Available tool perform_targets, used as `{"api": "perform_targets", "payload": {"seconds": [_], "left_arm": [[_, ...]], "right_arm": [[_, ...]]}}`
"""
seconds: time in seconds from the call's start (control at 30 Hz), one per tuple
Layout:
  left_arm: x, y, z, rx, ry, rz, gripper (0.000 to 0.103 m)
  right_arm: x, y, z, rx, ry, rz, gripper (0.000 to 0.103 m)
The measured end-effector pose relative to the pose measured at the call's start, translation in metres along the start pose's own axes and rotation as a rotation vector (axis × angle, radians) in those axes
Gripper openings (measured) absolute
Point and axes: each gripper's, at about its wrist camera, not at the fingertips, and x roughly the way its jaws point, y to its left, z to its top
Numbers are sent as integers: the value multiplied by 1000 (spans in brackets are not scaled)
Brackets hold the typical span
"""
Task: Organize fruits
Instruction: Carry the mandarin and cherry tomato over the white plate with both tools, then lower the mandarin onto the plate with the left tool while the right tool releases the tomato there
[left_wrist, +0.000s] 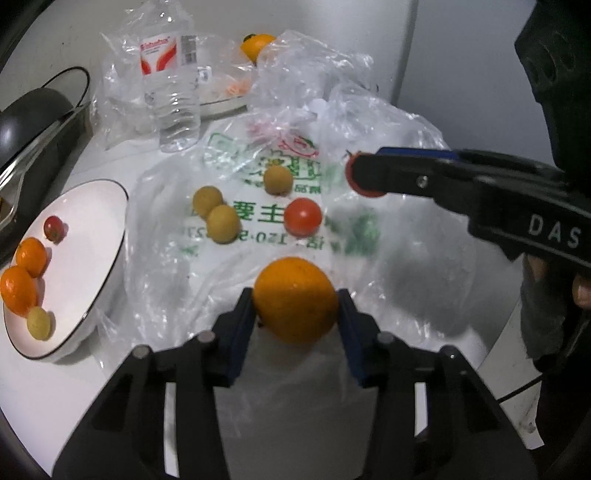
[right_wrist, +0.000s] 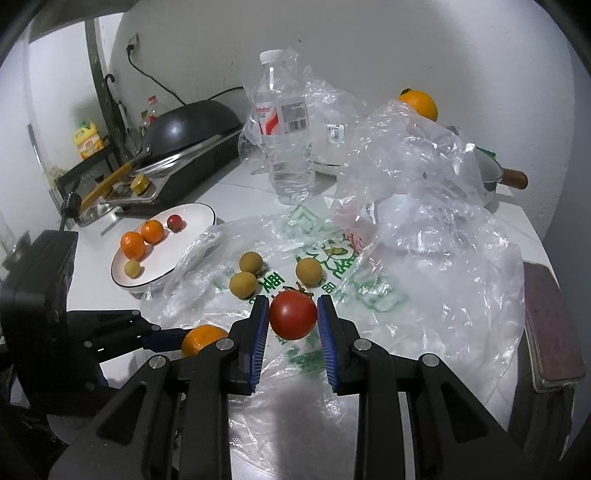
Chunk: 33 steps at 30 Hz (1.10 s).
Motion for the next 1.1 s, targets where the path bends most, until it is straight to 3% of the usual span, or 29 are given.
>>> {"api": "perform_targets", "payload": {"seconds": [0.3, 0.57, 1.1], "left_arm": [[-33, 12, 3, 16, -83, 56, 44], [-67, 55, 6, 11, -145, 152, 44], [-63, 124, 1, -27, -150, 263, 44]], "right_arm": [[4, 21, 17, -41, -15, 4, 29], [11, 52, 32, -61, -36, 29, 29], [42, 93, 56, -105, -14, 65, 29]]}}
